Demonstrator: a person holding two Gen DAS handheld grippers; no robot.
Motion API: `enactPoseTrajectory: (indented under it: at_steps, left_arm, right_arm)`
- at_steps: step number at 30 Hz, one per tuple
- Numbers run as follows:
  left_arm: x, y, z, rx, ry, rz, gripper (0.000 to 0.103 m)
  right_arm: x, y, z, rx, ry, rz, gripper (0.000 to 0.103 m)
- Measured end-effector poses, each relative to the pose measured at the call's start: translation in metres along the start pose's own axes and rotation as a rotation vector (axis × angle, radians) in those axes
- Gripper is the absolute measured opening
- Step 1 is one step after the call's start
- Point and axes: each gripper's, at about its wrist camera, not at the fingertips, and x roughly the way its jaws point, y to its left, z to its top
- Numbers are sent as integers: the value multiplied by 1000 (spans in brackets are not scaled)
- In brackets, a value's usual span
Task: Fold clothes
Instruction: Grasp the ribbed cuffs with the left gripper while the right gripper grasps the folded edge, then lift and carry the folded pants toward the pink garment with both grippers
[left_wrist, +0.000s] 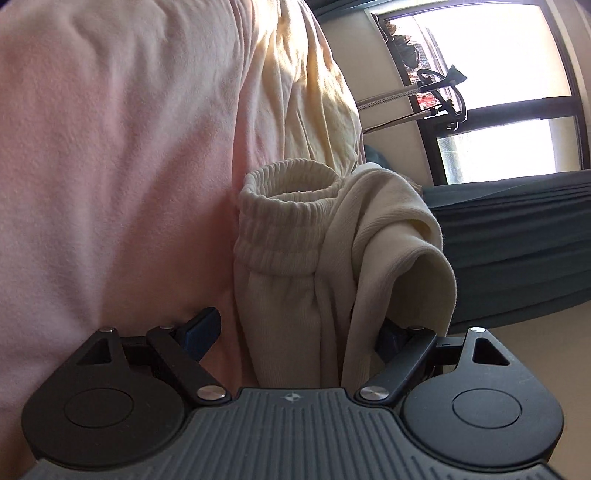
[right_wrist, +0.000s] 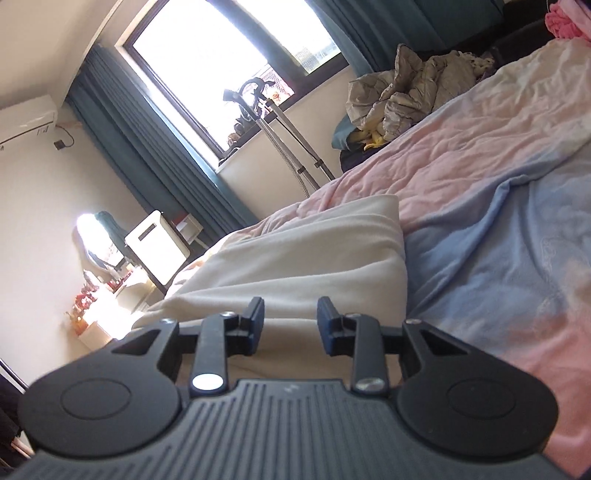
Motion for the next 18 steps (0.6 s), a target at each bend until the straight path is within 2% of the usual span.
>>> enactPoseTrajectory:
  at_steps: [3, 6, 7, 9, 11, 14, 18]
  left_arm:
    - [8, 5, 2, -20, -16, -55, 86]
    - [16, 9, 4, -35, -26, -92, 86]
    - [18, 10, 4, -35, -29, -101, 86]
    - [21, 11, 4, -26, -34, -113, 86]
    - [24, 10, 2, -7, -37, -112, 86]
    - [28, 8, 1, 24, -33, -114, 86]
    - [36, 3, 0, 86, -19, -113, 86]
  right_arm:
    - [7, -20, 10, 149, -25, -7, 41]
    - [19, -43, 16, 264, -6, -37, 45]
    - [24, -48, 17, 283, -1, -43, 50]
    - [34, -59, 17, 321, 8, -56, 52]
    - [50, -66, 19, 322, 54, -55, 54]
    - [67, -70, 21, 294, 79, -55, 61]
    - [87, -71, 26, 279, 104, -30, 63]
